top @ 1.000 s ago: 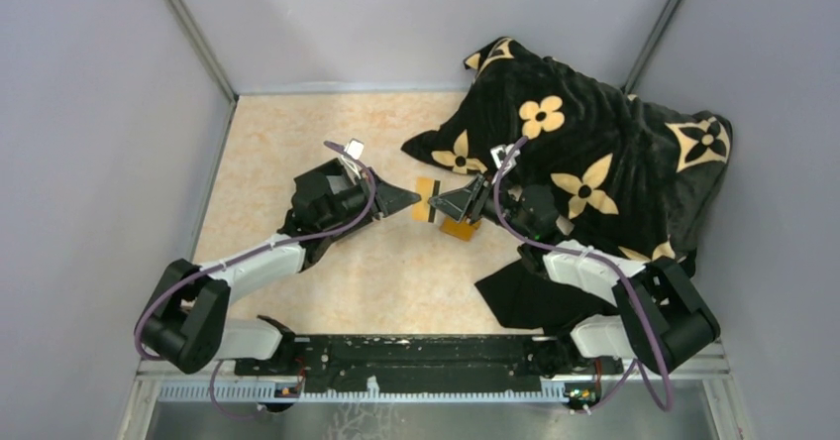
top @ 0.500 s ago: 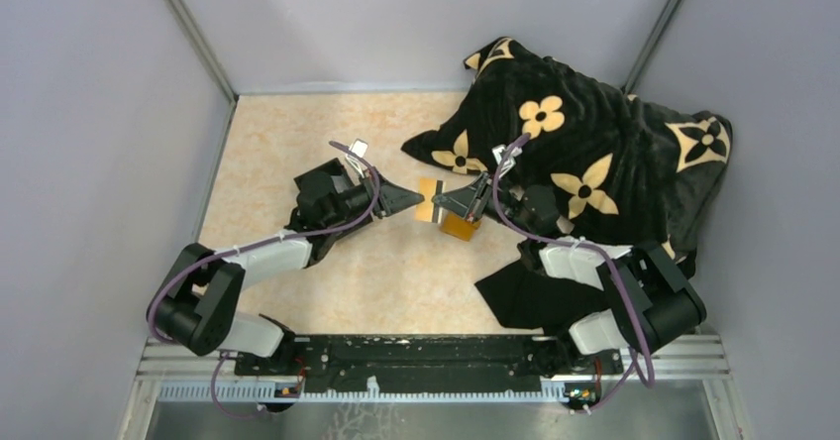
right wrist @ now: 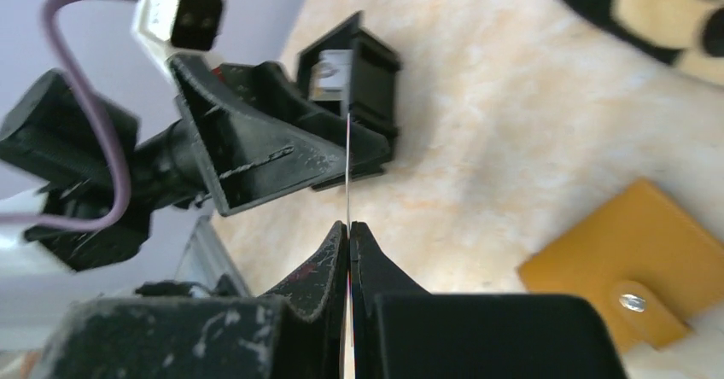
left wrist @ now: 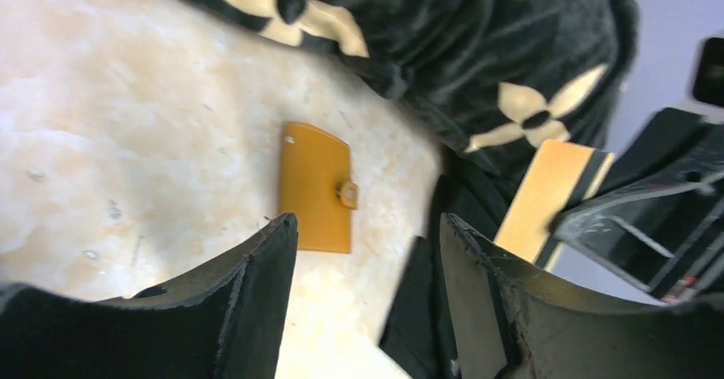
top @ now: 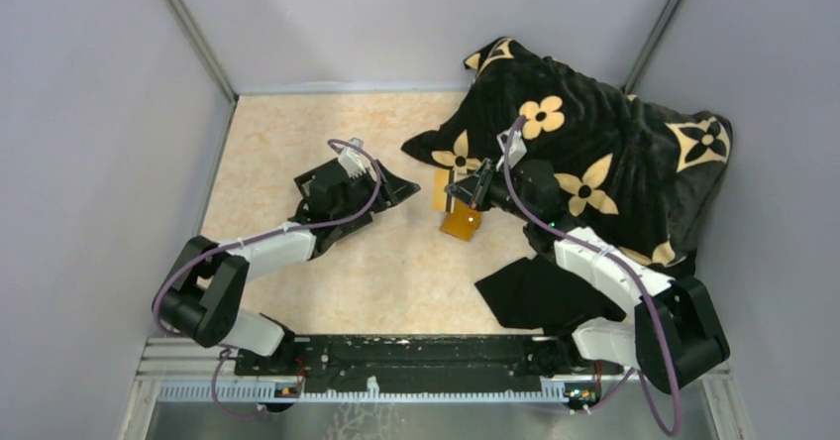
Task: Put the credit cards into the card holder
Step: Open the card holder at the center of the board.
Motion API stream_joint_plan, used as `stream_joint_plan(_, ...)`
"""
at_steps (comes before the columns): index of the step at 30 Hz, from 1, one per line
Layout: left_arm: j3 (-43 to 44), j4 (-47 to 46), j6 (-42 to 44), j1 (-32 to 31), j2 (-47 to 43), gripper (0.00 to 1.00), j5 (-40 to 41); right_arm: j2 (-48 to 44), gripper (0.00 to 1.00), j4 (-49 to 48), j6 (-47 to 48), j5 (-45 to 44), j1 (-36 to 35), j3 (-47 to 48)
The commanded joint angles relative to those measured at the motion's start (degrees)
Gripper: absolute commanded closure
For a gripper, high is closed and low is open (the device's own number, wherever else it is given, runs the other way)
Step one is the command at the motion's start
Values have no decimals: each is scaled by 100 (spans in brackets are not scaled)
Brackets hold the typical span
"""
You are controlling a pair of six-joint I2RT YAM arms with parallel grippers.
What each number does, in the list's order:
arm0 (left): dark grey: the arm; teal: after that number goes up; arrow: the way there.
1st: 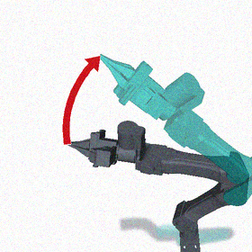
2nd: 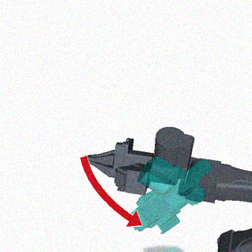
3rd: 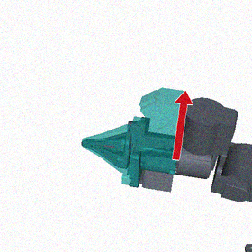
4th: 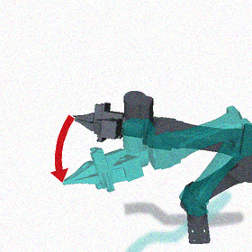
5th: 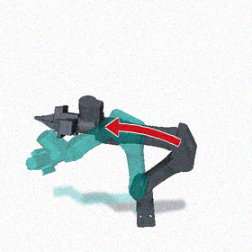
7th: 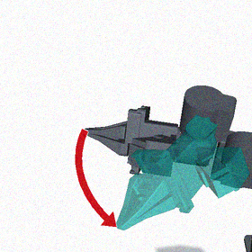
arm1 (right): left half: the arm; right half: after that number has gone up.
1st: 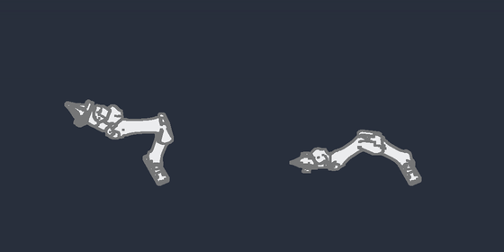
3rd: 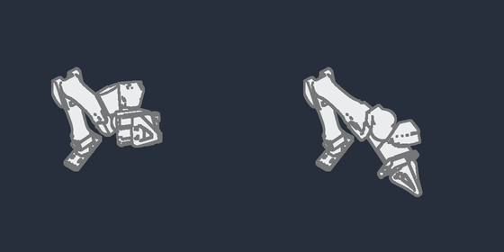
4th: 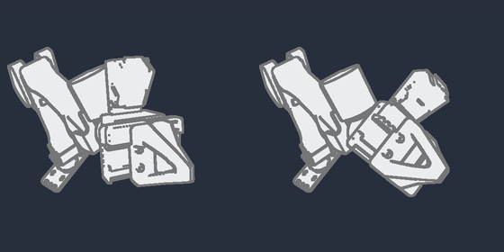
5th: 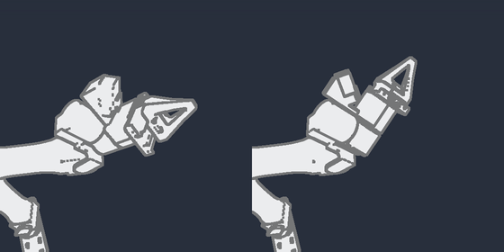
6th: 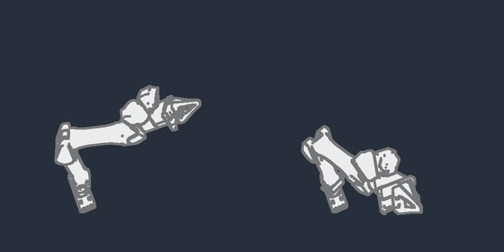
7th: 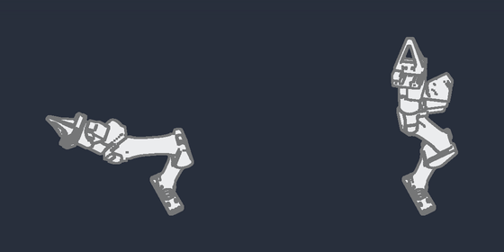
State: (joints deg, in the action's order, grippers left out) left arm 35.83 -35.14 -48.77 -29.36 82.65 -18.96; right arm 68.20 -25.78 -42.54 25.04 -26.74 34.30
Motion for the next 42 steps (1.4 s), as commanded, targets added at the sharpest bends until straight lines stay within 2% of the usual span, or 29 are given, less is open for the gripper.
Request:
stream_joint_plan(1, 442, 476, 786, -171, 329, 35, 863, 13, 100, 2547, 820, -1236, 51, 1022)
stream_joint_plan(6, 931, 857, 1623, -516, 831, 50, 1295, 719, 100, 3982, 1066, -2160, 11, 2029)
stream_joint_plan(8, 1088, 1016, 1885, -649, 1007, 54, 1445, 1129, 100, 4412, 1119, -2349, -33, 2488)
stream_joint_plan(18, 1364, 1188, 2704, -968, 1589, 70, 1828, 2538, 100, 5710, 1346, -3187, -589, 3962)
stream_joint_plan(28, 1397, 865, 2777, -1221, 1818, 71, 1718, 3296, 100, 6294, 1243, -3492, -795, 4376)
stream_joint_plan(42, 1432, 585, 2818, -1641, 2159, 70, 1801, 3426, 100, 6859, 1186, -3942, -807, 4554)
